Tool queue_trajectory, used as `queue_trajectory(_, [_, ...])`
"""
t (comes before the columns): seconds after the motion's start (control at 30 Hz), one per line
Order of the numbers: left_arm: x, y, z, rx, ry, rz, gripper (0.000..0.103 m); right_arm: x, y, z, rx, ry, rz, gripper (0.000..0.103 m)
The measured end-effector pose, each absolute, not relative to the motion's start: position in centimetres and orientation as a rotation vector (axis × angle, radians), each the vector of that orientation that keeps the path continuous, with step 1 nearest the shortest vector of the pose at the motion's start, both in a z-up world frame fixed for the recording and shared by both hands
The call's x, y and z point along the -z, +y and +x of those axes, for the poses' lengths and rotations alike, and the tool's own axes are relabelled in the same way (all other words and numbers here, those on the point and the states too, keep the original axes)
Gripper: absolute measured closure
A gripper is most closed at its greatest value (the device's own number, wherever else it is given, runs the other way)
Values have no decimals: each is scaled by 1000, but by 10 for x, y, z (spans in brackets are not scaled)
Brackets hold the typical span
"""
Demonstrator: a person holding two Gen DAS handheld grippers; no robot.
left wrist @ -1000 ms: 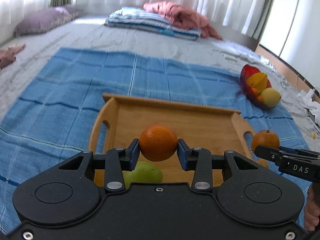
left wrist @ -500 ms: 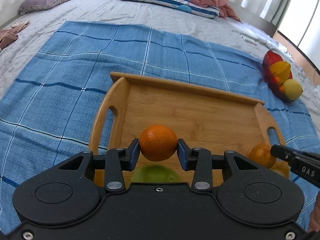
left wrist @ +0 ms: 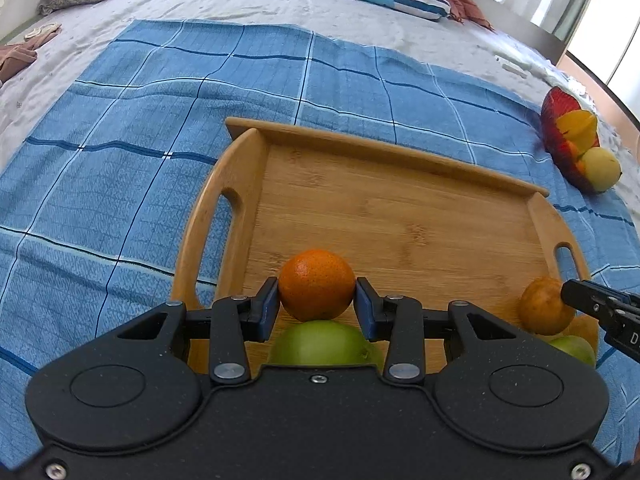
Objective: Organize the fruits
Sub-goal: 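Carry both oranges over the wooden tray and lower them beside the green fruits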
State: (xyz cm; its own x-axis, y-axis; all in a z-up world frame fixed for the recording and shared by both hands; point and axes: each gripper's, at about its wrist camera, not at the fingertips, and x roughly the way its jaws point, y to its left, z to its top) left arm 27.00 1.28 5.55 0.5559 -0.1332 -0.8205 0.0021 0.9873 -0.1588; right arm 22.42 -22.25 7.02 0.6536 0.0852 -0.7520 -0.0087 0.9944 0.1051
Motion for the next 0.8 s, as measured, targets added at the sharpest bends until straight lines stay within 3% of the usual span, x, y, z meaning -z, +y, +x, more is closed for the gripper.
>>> queue_trajectory(0.57, [-47, 4, 272, 101, 981, -119, 65, -67, -223, 223, -68, 852, 106, 68])
queue_trajectory(0.67, [-47, 3, 270, 101, 973, -101, 58, -67, -222, 223, -69, 853, 108, 62])
queue_trajectory(0.7, [-47, 3, 269, 99, 969, -92, 54, -66, -223, 223, -71, 854, 112, 54])
queue_trajectory(0.8, [-50, 3, 267, 101, 951, -87, 39, -65, -225, 222, -80, 857, 129, 48])
